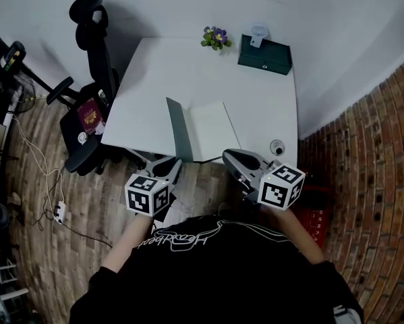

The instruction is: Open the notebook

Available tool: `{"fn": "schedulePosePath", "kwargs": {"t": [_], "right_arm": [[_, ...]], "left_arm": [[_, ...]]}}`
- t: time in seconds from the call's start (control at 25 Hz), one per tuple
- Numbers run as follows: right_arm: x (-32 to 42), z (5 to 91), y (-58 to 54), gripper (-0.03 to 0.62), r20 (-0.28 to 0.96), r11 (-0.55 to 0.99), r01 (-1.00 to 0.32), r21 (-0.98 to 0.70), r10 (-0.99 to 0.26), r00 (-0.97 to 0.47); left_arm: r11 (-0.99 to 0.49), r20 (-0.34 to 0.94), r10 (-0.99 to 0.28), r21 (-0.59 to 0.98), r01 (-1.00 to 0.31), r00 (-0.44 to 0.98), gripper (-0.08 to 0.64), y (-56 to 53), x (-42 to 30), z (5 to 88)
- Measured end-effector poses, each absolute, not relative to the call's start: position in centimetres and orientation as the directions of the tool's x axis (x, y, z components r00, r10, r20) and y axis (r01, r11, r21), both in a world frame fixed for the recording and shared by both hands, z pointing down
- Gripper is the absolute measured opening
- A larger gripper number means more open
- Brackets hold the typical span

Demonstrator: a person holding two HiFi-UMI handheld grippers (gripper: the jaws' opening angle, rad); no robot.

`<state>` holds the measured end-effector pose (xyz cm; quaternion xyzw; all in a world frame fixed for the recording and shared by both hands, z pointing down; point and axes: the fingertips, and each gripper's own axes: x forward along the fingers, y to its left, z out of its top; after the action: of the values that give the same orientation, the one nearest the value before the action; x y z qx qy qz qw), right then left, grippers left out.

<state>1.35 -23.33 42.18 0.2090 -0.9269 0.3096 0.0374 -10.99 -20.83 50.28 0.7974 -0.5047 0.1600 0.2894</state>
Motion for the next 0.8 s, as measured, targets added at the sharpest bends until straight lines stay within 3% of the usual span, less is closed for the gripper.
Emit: {"fn": "schedulePosePath", "kwargs": {"t": [0.8], "right_arm": [[0.5, 45.5, -19.1, 0.0, 0.311, 0.659, -0.495, -0.566, -0.385, -0.869]], "left_arm": [[-0.151, 0.594, -0.676, 0.468, -0.871, 0.436, 0.052, -17.9, -16.6, 58.8]]}}
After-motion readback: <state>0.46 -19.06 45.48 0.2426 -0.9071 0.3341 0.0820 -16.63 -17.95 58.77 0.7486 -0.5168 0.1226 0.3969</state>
